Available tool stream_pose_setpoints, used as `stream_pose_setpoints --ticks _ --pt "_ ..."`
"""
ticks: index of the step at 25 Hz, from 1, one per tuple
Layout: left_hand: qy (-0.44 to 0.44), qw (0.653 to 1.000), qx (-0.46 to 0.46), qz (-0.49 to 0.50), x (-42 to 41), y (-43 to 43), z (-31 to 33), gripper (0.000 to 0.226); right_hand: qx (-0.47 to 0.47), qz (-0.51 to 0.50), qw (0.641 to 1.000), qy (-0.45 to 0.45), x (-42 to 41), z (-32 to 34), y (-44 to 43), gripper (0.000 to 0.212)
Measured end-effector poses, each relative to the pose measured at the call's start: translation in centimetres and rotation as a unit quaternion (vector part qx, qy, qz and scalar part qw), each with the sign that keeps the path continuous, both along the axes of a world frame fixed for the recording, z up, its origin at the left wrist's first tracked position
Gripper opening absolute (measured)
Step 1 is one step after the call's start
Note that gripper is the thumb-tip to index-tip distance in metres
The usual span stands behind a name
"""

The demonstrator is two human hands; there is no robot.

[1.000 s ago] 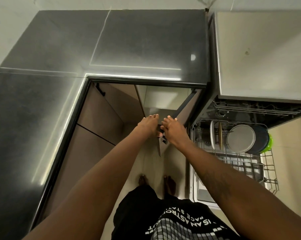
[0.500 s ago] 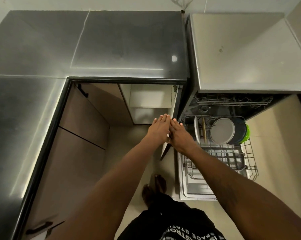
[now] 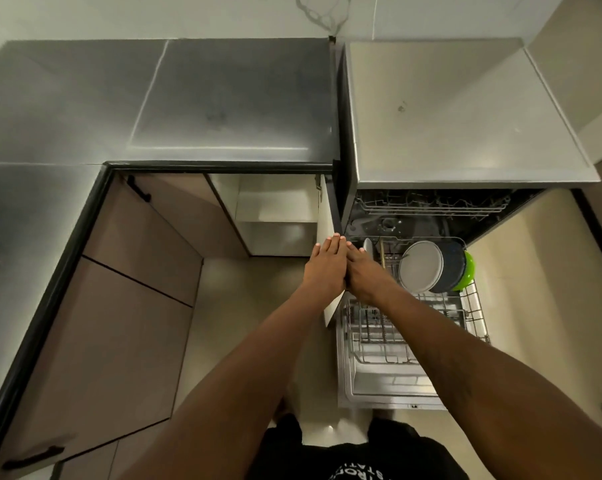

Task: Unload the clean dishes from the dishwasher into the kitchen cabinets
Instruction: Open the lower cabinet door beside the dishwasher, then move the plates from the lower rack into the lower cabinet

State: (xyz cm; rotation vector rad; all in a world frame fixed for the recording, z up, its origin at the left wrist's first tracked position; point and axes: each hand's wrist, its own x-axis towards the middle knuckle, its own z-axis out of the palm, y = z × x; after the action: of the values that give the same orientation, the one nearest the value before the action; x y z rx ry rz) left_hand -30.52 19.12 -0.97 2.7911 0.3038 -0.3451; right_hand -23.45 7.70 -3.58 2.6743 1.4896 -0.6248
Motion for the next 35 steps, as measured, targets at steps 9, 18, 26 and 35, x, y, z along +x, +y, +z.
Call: stream_pose_setpoints --ticks 9,18,26,35 --pt "0.061 0.995 0.065 0.036 1.8 -2.7 2.1 0.098 0.022 0.124 0.992 0.024 3.2 2.4 -3.5 0.075" --pt "0.057 0.998 0.016 0.001 6.5 -9.1 -0.7 0.091 0.052 -0.045 0.995 0.071 8.3 0.7 -12.9 0.061" --pt "0.074 0.993 -0.091 0.035 11.4 -15.2 -3.0 0.073 0.018 -0.110 0.992 0.052 11.1 -2.0 -21.4 0.066" --pt "0.104 0.973 -0.123 0.166 17.1 -16.1 -11.1 0.041 0.076 -0.280 0.944 0.158 16.9 -10.4 -25.5 0.052"
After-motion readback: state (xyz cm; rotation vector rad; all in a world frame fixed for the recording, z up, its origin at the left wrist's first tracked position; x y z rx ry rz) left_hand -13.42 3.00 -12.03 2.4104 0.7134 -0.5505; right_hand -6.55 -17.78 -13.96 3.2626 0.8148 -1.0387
